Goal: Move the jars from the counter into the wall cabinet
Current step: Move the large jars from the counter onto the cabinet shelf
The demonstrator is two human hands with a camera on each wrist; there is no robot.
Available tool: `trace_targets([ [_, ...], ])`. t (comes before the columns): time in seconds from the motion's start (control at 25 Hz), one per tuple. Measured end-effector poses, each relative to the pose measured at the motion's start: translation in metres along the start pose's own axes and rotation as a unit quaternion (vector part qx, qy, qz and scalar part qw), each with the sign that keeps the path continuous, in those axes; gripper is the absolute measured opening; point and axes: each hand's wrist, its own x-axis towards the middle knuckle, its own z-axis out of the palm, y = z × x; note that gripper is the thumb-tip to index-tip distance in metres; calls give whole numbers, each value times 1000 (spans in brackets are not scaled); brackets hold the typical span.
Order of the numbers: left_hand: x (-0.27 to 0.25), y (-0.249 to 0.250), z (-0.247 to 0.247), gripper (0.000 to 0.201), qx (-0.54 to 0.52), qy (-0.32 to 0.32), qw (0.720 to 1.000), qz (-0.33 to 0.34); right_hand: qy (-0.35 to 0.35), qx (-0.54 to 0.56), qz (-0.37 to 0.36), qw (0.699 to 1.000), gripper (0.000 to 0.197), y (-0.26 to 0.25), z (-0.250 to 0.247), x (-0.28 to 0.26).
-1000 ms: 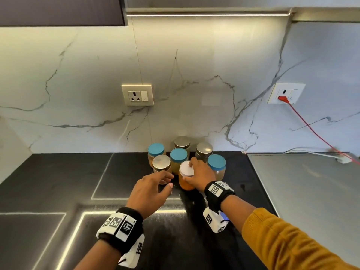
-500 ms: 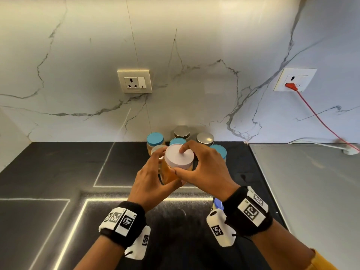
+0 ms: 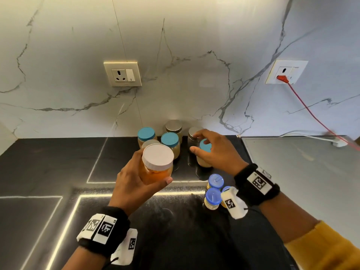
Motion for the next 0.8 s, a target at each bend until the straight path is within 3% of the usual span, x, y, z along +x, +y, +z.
trace_targets([
  [0.2,-10,1,2,101,1,4,1000,-15,-85,-167,135,973,73,89,25,43],
  [0.36,-11,10,2,96,-7,4,1000,-8,-125,-170,199,957,99,115,45,55],
  [0.64,-17,17,-1,95,-15,5,1000,2,-84,-86,210,970,94,111,45,48],
  [0.8,-17,29,-6,89,-33,10,999,20,-24,-61,160,985,87,74,10,32],
])
